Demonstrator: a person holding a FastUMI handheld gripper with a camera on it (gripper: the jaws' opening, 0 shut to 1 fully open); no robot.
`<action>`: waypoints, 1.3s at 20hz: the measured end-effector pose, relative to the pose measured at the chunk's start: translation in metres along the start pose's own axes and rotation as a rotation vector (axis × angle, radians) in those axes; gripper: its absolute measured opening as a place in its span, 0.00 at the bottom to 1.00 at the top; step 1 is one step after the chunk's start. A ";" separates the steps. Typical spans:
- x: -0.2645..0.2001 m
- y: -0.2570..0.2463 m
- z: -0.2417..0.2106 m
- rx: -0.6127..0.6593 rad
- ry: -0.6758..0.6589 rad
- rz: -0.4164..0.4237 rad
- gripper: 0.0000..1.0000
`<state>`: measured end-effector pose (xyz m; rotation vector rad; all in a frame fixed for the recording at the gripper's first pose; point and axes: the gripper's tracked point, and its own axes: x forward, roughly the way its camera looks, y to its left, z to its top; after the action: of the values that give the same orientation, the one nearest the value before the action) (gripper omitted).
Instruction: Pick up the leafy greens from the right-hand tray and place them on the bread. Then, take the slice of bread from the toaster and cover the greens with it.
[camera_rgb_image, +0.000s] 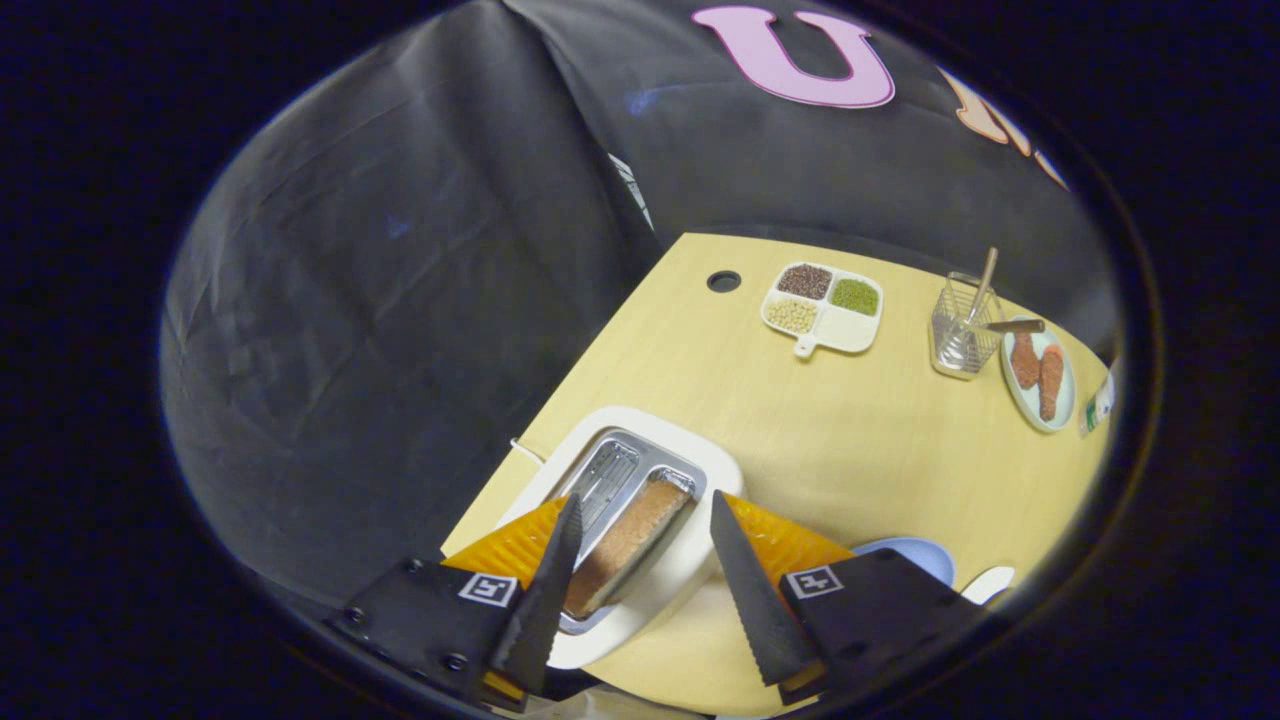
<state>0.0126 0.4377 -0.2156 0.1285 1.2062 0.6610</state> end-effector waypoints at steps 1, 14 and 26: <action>-0.002 0.001 0.001 0.016 -0.003 0.005 0.65; -0.043 -0.005 0.009 0.010 -0.066 0.076 0.15; -0.113 -0.047 0.005 0.076 -0.181 0.167 0.15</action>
<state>0.0142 0.3410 -0.1412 0.3494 1.0531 0.7331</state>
